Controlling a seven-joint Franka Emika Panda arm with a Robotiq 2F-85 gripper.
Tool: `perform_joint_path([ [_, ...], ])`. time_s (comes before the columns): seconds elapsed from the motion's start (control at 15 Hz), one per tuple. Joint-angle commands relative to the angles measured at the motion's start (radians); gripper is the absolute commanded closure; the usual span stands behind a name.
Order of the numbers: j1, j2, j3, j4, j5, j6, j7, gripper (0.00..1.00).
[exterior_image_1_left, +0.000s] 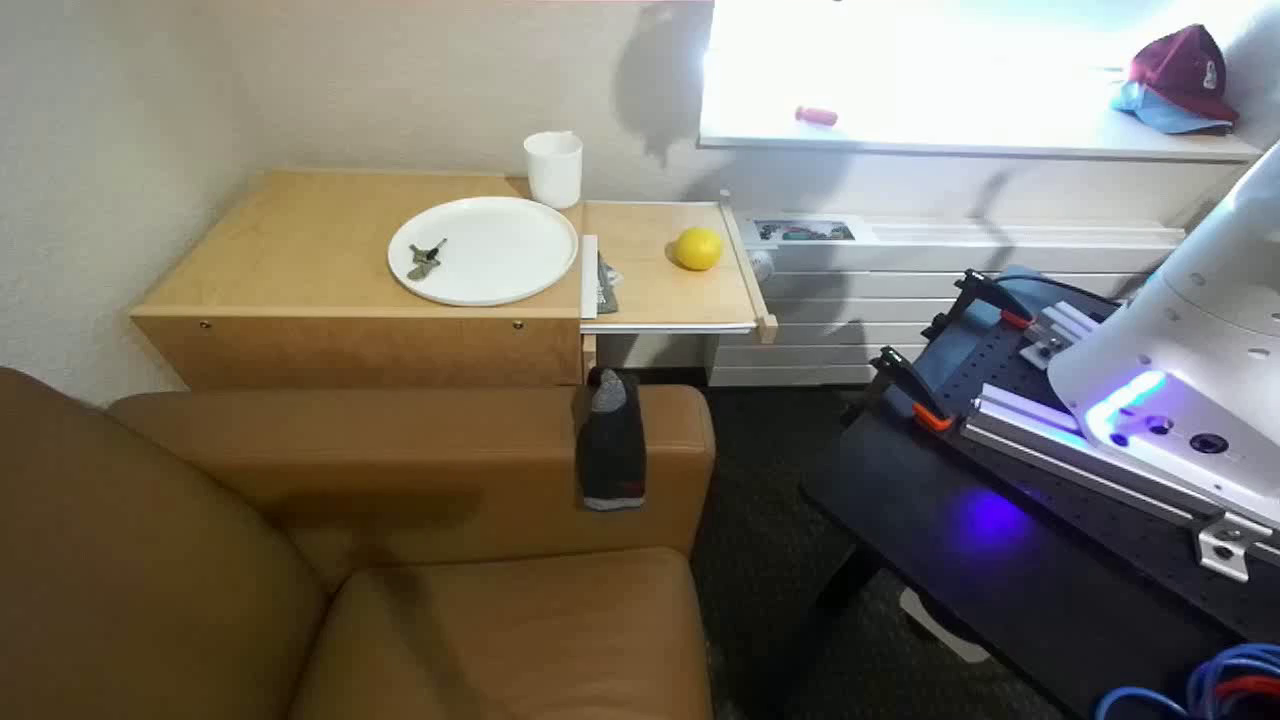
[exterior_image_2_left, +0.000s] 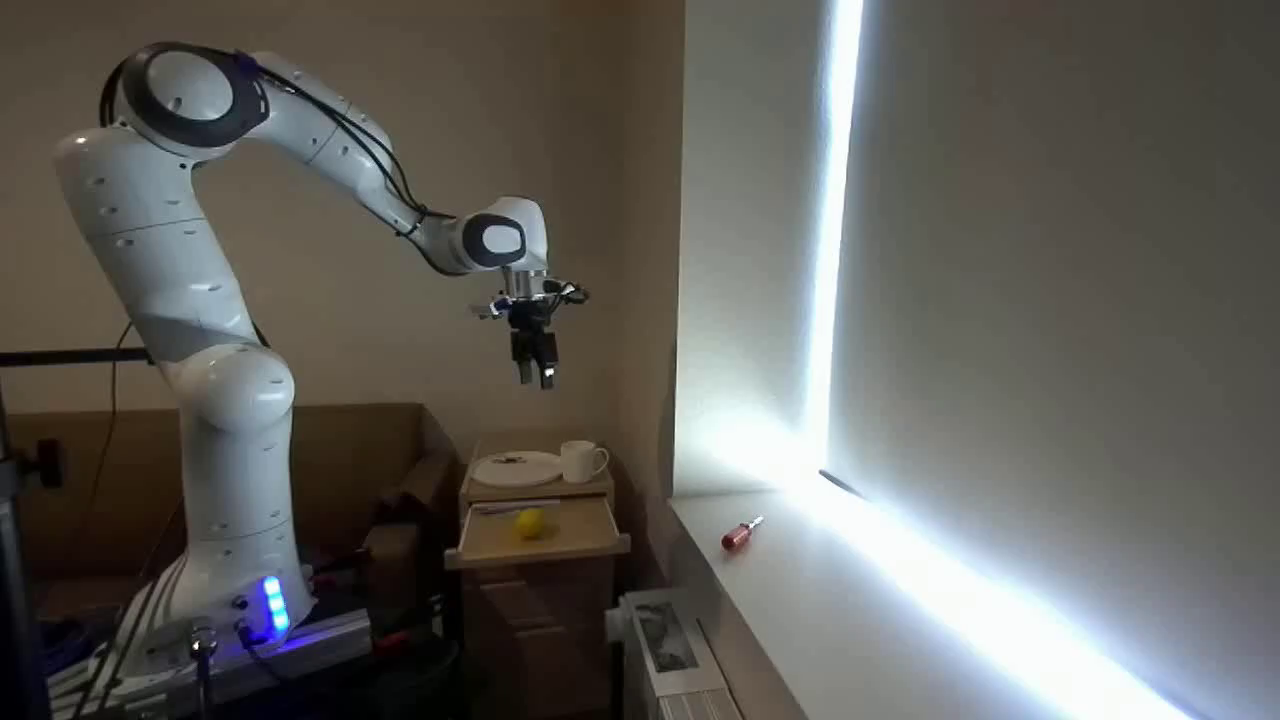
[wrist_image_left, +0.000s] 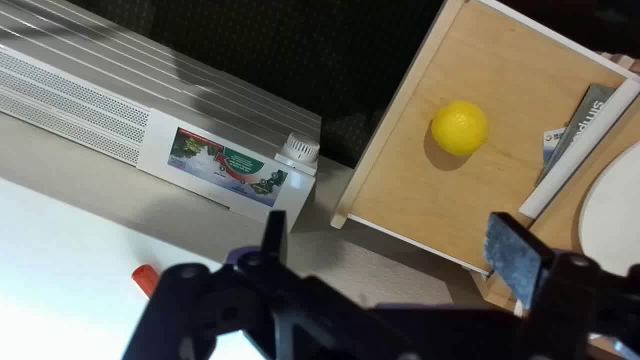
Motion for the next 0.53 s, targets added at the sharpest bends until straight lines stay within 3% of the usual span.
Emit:
perform_joint_path([
  [0.0,0.006,0.000,-0.006,0.002,-0.002,-0.002,0.001,0.00],
  [0.2,0.006,0.000,-0.006,0.002,-0.002,-0.002,0.001,0.00],
  [0.47,0.062,0.052,0.101,-0.135,-0.030,0.056,0.180,0.00],
])
